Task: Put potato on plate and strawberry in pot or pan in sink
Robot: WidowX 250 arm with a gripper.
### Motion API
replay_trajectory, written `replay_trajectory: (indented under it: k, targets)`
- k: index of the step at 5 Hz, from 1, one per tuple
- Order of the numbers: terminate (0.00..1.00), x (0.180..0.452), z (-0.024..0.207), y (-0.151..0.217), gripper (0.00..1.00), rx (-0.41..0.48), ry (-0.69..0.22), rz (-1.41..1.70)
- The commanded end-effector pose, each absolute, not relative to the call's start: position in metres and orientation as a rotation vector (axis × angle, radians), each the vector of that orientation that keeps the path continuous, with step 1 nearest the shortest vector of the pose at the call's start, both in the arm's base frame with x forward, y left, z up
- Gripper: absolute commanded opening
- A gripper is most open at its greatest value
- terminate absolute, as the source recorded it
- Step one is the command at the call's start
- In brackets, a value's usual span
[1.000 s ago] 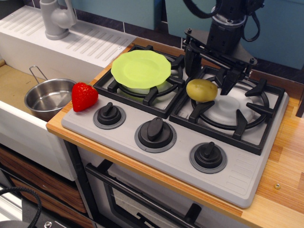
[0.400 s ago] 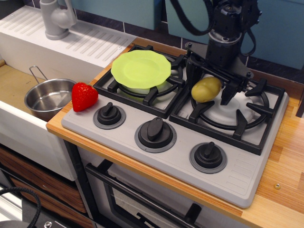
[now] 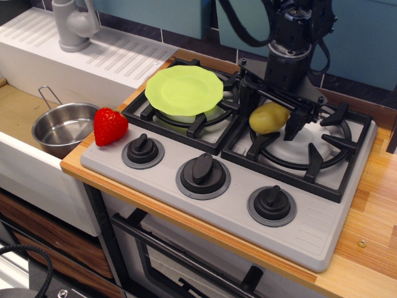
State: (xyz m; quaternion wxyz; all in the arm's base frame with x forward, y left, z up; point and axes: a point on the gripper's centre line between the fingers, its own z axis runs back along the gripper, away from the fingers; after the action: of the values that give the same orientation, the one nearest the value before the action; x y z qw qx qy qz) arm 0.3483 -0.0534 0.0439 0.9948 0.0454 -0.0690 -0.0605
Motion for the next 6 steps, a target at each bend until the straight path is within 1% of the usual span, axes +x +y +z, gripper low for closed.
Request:
replay_trajectory:
  k: [1, 3, 4, 5, 6]
  targets:
    - [0.00, 0.355, 0.069, -0.058, 0.00, 0.093, -0.183, -0.107]
    - [0.00, 0.352, 0.078, -0.058, 0.00, 0.079, -0.175, -0.122]
    - [0.00, 0.345, 0.098, -0.054, 0.00, 0.094, -0.135, -0.125]
    - [0.00, 0.343, 0.112, -0.049, 0.00, 0.111, -0.117, -0.128]
    - [0.00, 0.346, 0.111, -0.038, 0.00, 0.133, -0.138, -0.156]
